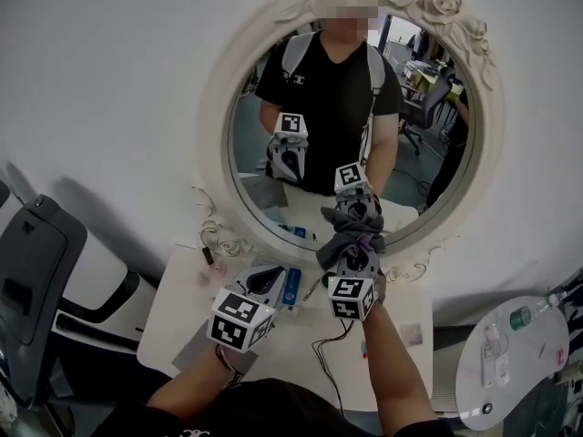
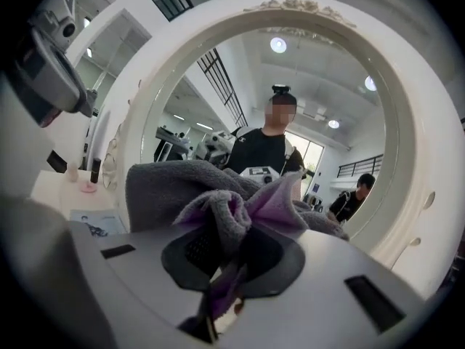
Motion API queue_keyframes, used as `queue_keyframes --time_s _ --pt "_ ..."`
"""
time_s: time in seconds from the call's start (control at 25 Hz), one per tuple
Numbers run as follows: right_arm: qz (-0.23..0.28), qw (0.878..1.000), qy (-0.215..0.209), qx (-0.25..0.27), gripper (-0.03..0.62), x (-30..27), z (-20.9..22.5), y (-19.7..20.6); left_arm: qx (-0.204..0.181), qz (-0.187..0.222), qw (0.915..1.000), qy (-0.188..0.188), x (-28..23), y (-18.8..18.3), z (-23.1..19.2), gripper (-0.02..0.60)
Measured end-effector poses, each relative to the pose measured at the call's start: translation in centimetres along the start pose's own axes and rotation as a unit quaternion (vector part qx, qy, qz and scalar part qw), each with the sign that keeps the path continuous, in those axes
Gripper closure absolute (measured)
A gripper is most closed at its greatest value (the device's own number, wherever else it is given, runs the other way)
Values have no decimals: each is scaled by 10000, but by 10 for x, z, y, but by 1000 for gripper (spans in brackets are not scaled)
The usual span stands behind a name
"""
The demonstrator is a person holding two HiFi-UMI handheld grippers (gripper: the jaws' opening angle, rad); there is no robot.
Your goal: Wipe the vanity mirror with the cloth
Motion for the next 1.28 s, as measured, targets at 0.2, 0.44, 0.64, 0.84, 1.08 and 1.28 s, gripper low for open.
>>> queue_keyframes --time_s 0.2,0.44,0.64,0.84,1.08,1.28 --pt "-604 9975 -246 -260 548 4 2 2 -80 98 9999 93 4 -5 10 581" --pt "1658 9821 672 -593 548 80 110 -168 -6 129 9999 39 7 -4 5 581" --pt "2542 9586 1256 -263 548 128 204 -281 -55 170 9998 56 7 -7 4 581" --pt "2315 9630 1380 -69 548 115 238 -302 -63 124 9998 132 2 -6 9 581" --pt "2473 9582 1397 -343 548 112 239 -277 -43 51 9998 180 -6 -4 7 581" --pt "1950 9711 1329 -351 548 100 226 -217 -90 -12 9996 251 -14 -3 14 581"
Point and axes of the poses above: the fingertips, and each gripper's own axes: x backward along the fingers, z to its right, y out of its underside, the point moved 1 cm from there along x, backward along the fingers, and after that the axes turned 3 degrees about -y, right-handed, at the moved point
